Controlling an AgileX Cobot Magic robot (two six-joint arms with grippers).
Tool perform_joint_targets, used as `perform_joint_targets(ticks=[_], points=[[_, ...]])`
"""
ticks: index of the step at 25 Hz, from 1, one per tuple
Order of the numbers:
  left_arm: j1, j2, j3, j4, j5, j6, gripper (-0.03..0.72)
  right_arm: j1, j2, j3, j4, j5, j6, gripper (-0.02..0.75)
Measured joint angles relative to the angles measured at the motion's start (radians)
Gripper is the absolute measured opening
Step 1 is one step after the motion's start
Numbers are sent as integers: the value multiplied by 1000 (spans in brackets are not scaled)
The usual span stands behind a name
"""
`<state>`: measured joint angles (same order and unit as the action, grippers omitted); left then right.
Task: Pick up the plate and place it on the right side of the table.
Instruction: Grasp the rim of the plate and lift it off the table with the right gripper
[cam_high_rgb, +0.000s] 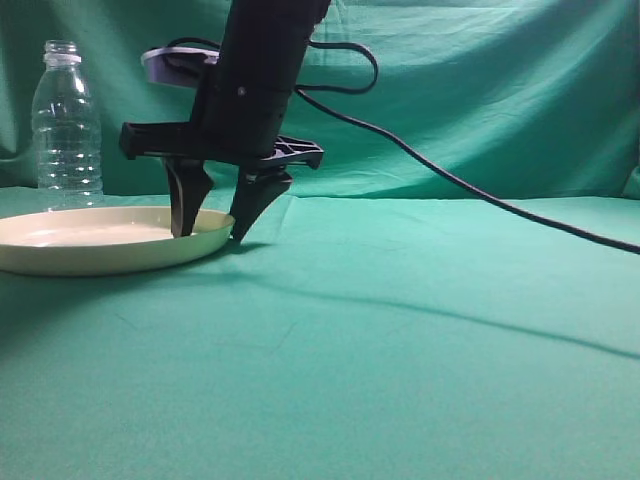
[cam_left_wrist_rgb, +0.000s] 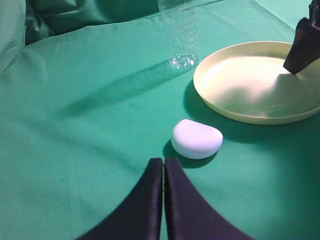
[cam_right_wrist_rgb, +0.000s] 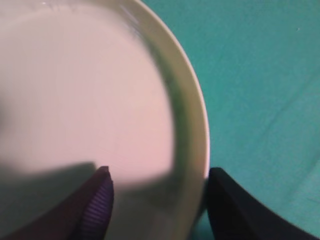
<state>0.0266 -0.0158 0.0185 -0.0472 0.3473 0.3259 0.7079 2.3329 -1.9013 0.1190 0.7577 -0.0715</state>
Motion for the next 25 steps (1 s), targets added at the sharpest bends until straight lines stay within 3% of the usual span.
perform_joint_targets(ticks=[4,8,10,12,13,20,25], points=[[0,0,0,0,0,0,0,2,6,-5,-16,-14,-2,396],[0,0,0,0,0,0,0,2,8,-18,-64,-9,0,117],[0,0,0,0,0,0,0,2,10,-38,-78,14,14,57],[0,0,0,0,0,0,0,2,10,-75,-105,59,39,71],[0,0,0,0,0,0,0,2,10,-95,-122,89,55,0],[0,0,0,0,0,0,0,-8,-105,-209,-232,270,80,0],[0,0,0,0,0,0,0,-87,-248,-211,-237,389,80,0]])
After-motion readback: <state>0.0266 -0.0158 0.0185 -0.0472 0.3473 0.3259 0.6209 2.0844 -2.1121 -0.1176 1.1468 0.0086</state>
